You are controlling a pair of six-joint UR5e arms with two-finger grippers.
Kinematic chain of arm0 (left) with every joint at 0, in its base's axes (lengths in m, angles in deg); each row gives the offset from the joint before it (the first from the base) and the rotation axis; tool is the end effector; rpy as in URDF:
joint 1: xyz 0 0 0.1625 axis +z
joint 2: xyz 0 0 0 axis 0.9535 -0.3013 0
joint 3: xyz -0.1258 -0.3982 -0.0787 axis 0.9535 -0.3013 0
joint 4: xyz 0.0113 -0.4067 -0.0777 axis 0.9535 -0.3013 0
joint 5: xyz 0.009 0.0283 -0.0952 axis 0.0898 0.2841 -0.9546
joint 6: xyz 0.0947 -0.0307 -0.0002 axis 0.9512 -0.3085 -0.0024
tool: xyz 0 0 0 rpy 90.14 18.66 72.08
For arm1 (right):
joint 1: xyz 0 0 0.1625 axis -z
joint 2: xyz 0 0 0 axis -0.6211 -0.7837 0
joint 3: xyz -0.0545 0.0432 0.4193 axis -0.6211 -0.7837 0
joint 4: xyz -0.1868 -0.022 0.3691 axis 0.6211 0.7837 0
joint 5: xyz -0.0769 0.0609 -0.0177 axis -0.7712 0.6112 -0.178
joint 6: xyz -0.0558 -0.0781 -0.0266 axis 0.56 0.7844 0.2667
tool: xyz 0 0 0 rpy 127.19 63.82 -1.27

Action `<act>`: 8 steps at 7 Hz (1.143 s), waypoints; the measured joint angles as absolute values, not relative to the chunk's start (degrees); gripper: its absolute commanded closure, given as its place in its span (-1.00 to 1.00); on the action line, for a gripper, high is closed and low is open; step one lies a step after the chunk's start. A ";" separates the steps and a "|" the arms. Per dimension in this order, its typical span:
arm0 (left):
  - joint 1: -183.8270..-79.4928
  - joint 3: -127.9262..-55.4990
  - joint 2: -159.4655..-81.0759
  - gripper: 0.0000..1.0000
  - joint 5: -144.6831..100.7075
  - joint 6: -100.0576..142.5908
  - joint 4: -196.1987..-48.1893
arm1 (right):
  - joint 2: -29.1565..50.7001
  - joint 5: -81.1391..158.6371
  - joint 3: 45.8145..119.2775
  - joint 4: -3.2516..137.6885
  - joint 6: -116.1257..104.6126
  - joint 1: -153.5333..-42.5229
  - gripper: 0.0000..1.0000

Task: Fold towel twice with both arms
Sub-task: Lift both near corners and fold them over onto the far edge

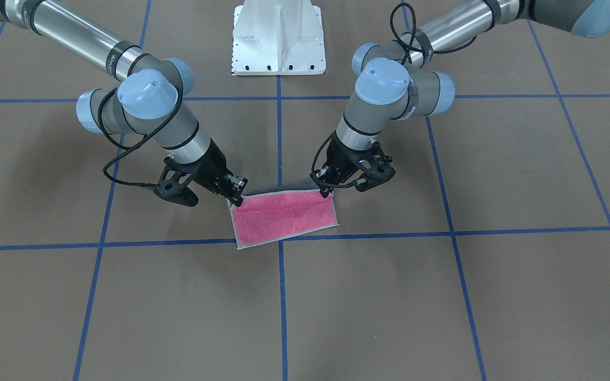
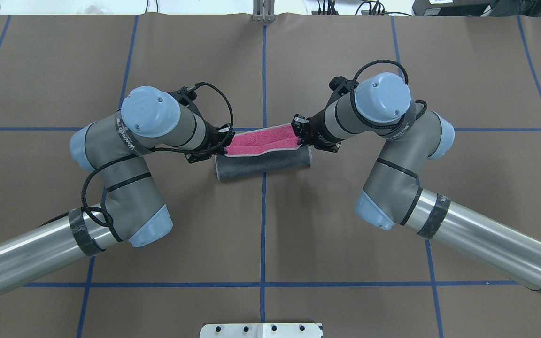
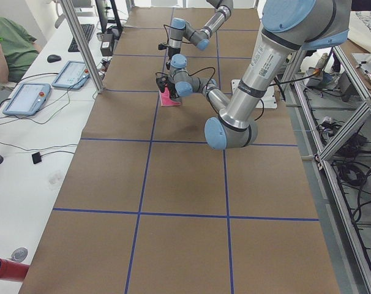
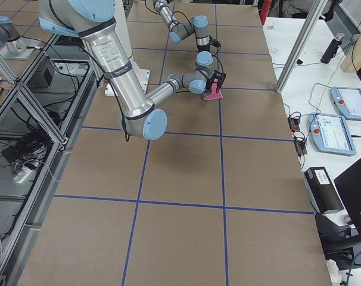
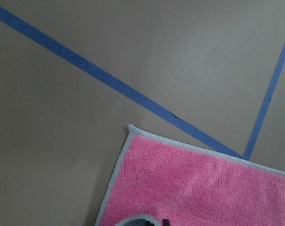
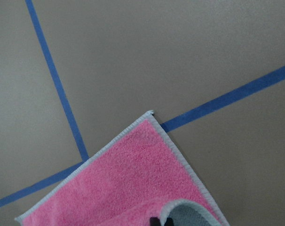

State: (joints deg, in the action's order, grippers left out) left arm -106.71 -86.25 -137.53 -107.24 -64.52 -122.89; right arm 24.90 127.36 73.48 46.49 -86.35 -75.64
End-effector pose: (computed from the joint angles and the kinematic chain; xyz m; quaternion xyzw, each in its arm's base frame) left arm 0.5355 -0.4911 0.2555 -0.0235 0.5053 -0.2605 0.8223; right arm -0.5099 -0.5090 0.2836 -0.0234 -0.5313 0.2277 0.8157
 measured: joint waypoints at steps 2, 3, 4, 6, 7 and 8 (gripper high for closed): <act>-106.77 -86.12 -137.51 1.00 -107.24 -64.55 -122.90 | 24.87 127.44 72.96 46.52 -86.02 -76.70 1.00; -106.85 -86.09 -137.50 1.00 -107.24 -64.53 -122.90 | 24.90 127.45 72.85 46.54 -85.86 -76.91 1.00; -106.94 -86.12 -137.45 1.00 -107.24 -64.49 -122.92 | 24.98 127.42 72.71 46.54 -85.80 -77.01 1.00; -106.96 -86.38 -137.30 1.00 -107.30 -64.54 -122.96 | 25.47 127.36 71.97 46.55 -85.76 -77.06 1.00; -106.98 -86.49 -137.21 1.00 -107.32 -64.66 -122.92 | 26.24 127.35 71.04 46.55 -85.76 -77.07 1.00; -106.99 -86.59 -137.18 1.00 -107.33 -64.89 -122.91 | 26.97 127.35 70.20 46.53 -85.76 -77.05 1.00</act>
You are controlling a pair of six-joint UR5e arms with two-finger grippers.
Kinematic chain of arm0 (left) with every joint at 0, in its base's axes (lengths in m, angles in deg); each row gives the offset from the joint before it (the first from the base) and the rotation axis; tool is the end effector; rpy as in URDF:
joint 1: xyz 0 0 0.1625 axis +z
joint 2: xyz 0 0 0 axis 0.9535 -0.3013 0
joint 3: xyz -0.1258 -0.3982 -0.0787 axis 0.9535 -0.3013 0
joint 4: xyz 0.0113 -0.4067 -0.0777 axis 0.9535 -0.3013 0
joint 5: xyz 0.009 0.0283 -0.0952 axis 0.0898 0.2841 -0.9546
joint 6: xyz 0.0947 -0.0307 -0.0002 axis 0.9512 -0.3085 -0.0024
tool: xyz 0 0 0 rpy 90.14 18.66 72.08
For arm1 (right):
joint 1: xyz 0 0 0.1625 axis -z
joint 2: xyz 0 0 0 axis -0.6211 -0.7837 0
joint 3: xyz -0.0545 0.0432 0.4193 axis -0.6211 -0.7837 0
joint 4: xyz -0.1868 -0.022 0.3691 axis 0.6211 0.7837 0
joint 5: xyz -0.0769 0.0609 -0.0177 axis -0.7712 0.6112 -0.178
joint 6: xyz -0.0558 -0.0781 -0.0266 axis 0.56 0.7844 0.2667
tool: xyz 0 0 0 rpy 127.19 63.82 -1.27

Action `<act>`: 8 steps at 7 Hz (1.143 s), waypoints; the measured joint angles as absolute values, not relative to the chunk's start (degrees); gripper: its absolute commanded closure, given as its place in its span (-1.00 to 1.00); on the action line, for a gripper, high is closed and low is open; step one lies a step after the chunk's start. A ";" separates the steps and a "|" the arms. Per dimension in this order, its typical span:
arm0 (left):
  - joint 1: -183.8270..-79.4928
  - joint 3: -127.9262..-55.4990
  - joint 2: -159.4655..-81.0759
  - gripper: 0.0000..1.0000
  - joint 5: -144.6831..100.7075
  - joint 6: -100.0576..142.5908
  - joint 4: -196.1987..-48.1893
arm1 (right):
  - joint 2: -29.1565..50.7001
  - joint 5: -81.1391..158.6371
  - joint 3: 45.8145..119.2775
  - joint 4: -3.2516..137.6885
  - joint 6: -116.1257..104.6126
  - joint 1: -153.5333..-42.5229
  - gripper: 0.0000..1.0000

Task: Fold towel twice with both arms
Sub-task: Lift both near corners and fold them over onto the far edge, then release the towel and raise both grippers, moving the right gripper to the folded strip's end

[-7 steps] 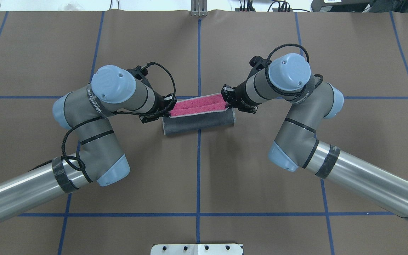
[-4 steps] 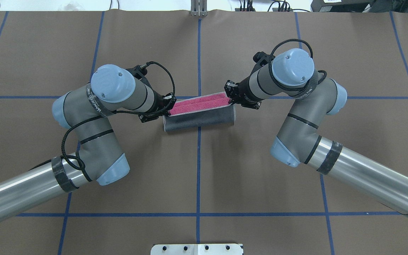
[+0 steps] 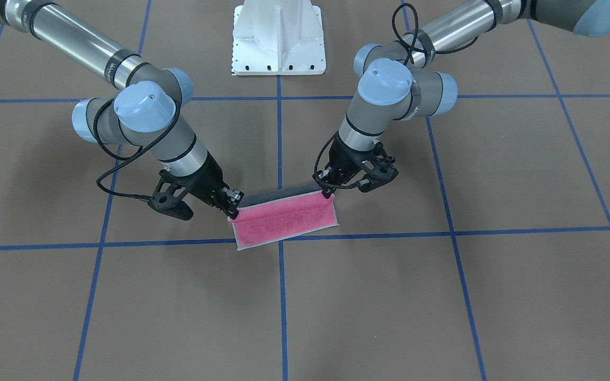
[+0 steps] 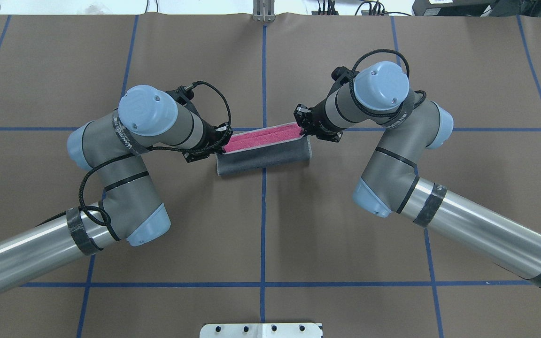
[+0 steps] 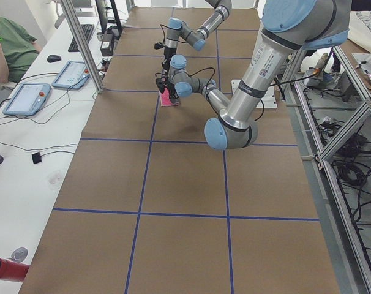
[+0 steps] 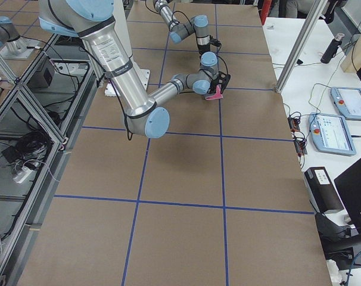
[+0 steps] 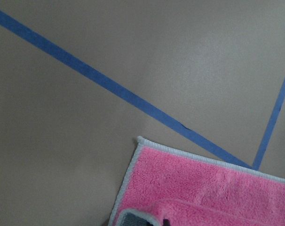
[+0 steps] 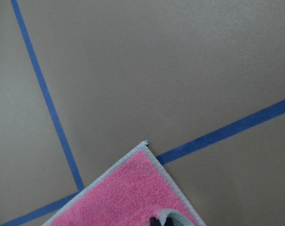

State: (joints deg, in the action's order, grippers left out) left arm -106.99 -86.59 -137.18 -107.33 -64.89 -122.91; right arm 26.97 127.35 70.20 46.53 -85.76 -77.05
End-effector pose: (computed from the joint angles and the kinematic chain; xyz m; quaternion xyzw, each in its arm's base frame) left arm 0.5314 -0.4924 0.2571 -0.0245 0.5055 -0.2647 0.8209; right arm -0.5107 -0.5322 0.2848 -0.0176 -0.5230 0.2373 0.8184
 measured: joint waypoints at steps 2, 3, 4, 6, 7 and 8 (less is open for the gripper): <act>-106.90 -86.58 -137.20 1.00 -107.27 -65.20 -122.90 | 27.41 127.35 69.68 46.49 -85.76 -76.99 1.00; -106.90 -86.50 -137.23 1.00 -107.25 -65.26 -122.90 | 27.43 127.35 69.65 46.52 -85.76 -77.00 0.77; -106.93 -86.47 -137.26 0.38 -107.22 -65.37 -122.90 | 27.47 127.35 69.63 46.52 -85.78 -77.06 -0.74; -107.01 -86.38 -137.40 -1.00 -106.99 -69.49 -122.90 | 27.44 127.42 69.63 46.47 -85.82 -77.23 -0.99; -107.18 -86.37 -137.46 -1.00 -106.92 -71.07 -122.90 | 27.43 127.50 69.69 46.46 -85.79 -77.45 -0.99; -107.50 -86.35 -137.48 -1.00 -106.90 -71.64 -122.90 | 27.51 127.63 69.75 46.48 -85.79 -77.73 -0.99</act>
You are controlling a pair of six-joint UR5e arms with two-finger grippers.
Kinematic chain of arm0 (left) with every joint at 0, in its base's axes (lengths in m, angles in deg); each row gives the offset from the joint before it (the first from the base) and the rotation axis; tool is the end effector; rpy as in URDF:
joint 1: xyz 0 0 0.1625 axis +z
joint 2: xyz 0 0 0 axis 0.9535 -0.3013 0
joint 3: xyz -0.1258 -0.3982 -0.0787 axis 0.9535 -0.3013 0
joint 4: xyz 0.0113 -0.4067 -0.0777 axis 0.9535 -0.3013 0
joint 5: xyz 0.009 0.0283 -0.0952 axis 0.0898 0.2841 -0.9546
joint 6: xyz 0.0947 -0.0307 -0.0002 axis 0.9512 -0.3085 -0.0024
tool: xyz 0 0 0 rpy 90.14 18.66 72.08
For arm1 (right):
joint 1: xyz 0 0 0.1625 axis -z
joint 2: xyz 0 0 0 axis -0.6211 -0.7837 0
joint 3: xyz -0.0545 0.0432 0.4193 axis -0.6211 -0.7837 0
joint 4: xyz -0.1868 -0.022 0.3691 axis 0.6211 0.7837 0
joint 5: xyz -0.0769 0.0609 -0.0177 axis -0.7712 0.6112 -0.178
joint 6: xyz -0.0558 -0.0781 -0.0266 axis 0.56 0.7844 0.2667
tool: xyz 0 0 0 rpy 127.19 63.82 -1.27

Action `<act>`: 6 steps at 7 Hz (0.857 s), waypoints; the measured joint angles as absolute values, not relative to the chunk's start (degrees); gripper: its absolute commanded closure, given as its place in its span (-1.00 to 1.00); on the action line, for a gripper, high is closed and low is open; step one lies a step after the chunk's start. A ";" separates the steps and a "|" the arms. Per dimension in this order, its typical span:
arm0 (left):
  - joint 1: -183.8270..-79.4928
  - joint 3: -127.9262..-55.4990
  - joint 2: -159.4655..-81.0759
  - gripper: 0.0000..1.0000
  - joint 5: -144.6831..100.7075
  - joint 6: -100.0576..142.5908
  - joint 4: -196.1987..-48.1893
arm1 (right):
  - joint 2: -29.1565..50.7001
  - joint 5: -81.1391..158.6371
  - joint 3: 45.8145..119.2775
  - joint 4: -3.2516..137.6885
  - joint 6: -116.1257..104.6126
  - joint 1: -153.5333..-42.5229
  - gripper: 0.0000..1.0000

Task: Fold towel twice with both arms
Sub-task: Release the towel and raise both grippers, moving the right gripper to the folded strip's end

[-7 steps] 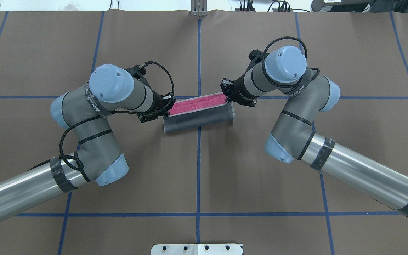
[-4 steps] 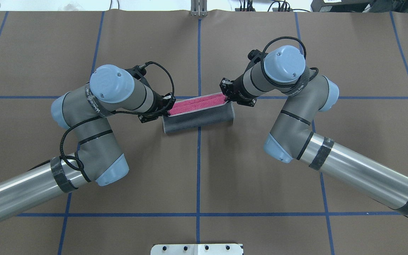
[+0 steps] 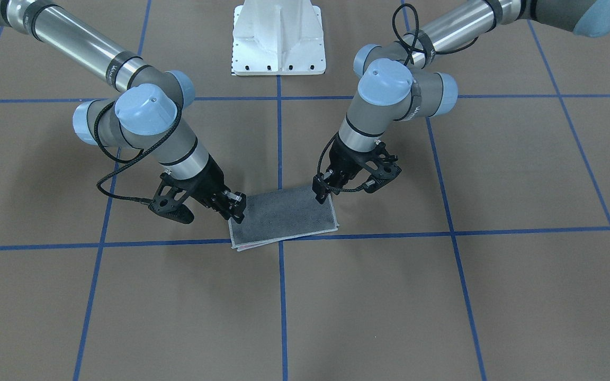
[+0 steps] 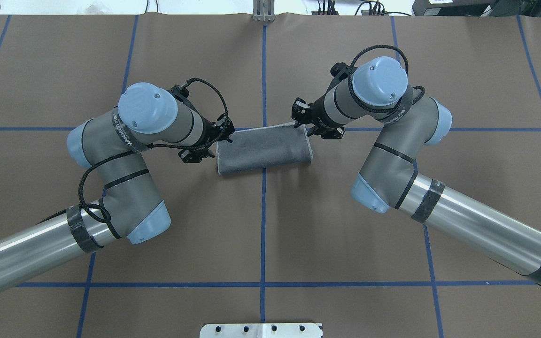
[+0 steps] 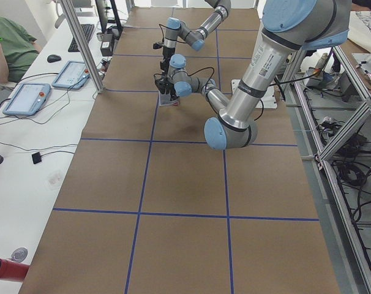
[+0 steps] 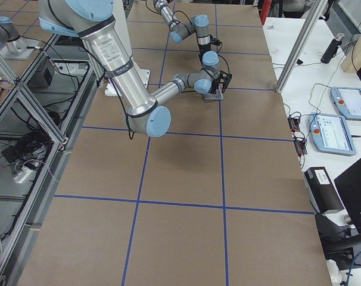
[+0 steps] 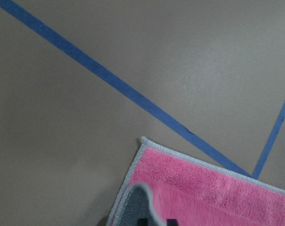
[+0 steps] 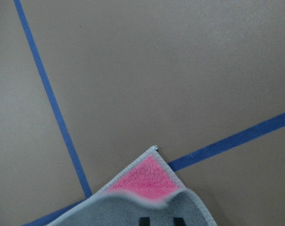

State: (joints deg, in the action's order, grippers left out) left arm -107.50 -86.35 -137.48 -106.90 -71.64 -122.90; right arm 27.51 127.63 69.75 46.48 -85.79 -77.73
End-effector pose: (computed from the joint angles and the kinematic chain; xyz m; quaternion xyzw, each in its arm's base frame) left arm 0.5280 -0.4987 0.2554 -0.0487 0.5035 -0.3179 0.8019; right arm -0.5067 -0.5396 0.2815 -0.0163 -0.5244 0.2407 0.8166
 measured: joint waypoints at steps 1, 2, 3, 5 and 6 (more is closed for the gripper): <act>-107.85 -86.35 -137.50 -1.00 -106.91 -71.79 -122.92 | 27.70 127.80 69.76 46.54 -85.82 -78.05 -0.99; -108.29 -86.39 -137.53 -1.00 -107.03 -71.81 -122.94 | 27.97 127.90 69.74 46.59 -85.84 -78.31 -0.99; -109.42 -86.50 -137.63 -1.00 -107.93 -71.79 -122.82 | 28.13 128.02 69.72 46.62 -85.90 -78.42 -0.99; -116.12 -86.66 -137.77 -1.00 -116.32 -69.20 -122.07 | 28.03 129.75 69.84 47.33 -86.33 -78.47 -0.98; -119.75 -86.67 -137.70 -1.00 -120.82 -65.78 -121.28 | 27.91 130.87 70.20 49.55 -86.58 -78.46 -0.98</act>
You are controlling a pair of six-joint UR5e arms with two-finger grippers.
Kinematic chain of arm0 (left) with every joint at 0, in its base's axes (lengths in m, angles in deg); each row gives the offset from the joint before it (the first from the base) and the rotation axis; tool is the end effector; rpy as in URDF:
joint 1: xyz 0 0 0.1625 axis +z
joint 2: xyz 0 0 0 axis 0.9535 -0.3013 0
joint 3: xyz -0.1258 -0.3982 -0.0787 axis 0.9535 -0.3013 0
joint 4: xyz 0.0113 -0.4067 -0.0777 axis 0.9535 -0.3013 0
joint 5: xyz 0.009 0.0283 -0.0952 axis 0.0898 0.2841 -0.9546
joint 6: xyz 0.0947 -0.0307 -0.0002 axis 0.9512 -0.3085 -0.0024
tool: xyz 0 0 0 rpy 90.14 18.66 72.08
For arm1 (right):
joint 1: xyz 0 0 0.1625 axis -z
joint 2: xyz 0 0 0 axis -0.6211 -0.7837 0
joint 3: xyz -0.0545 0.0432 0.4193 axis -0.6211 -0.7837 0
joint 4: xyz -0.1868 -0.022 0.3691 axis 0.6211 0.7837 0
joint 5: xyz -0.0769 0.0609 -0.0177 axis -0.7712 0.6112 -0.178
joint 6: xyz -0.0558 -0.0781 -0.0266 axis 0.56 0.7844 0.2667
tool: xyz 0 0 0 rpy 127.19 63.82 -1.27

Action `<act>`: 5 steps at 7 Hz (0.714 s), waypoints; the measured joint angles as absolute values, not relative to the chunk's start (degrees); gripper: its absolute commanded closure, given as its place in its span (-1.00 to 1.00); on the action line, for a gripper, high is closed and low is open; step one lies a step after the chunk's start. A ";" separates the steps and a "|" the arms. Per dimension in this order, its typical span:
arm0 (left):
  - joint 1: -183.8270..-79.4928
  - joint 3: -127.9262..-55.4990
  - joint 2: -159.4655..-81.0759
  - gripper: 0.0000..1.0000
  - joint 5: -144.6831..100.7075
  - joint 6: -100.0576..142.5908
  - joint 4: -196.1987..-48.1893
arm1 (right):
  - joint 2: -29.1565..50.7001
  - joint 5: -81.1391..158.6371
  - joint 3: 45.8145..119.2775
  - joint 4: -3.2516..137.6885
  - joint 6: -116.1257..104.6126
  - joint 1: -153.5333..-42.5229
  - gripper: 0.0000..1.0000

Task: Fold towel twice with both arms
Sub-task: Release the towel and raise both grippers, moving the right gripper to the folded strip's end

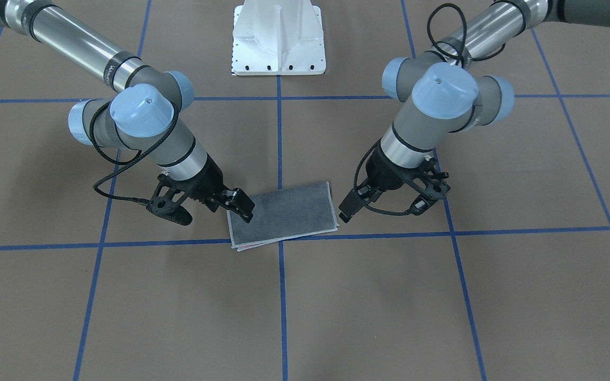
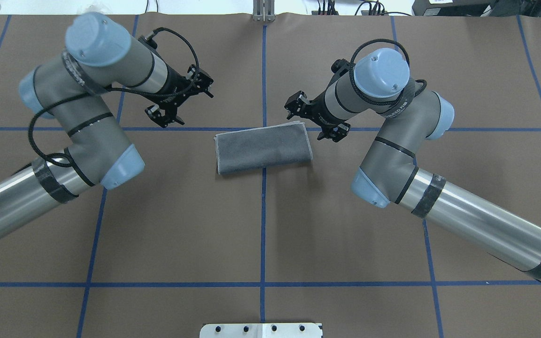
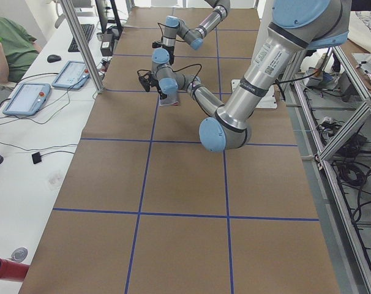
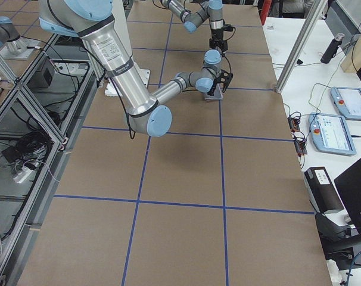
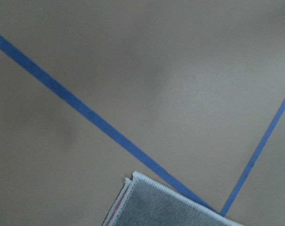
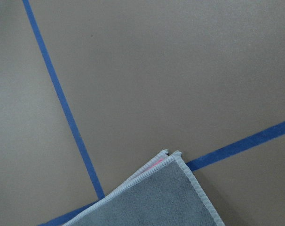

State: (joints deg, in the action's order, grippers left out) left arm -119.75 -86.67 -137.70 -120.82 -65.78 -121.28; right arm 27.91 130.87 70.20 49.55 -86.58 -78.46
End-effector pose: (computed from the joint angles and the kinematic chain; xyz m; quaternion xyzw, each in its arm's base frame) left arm 0.4209 -0.5783 0.2488 -0.0745 0.5176 -0.3044 0.7962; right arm -0.5026 -0.5416 0.2784 -0.0469 -0.5132 0.2438 0.8216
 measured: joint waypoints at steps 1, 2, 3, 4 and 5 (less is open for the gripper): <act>-122.03 -86.59 -137.61 -1.00 -123.32 -63.06 -120.44 | 27.93 131.47 71.01 53.60 -86.78 -78.37 -0.98; -123.02 -86.50 -137.52 -1.00 -124.26 -61.70 -120.05 | 27.86 131.51 71.84 56.68 -86.86 -77.94 -0.98; -123.34 -86.44 -137.44 -1.00 -124.59 -61.19 -119.95 | 27.82 130.72 72.32 58.11 -86.80 -76.68 -0.96; -123.41 -86.36 -137.35 -1.00 -124.68 -61.03 -119.92 | 27.93 129.08 72.45 58.54 -86.59 -74.96 -0.95; -123.43 -86.31 -137.29 -1.00 -124.72 -60.97 -119.91 | 28.09 127.54 72.36 58.62 -86.43 -73.55 -0.94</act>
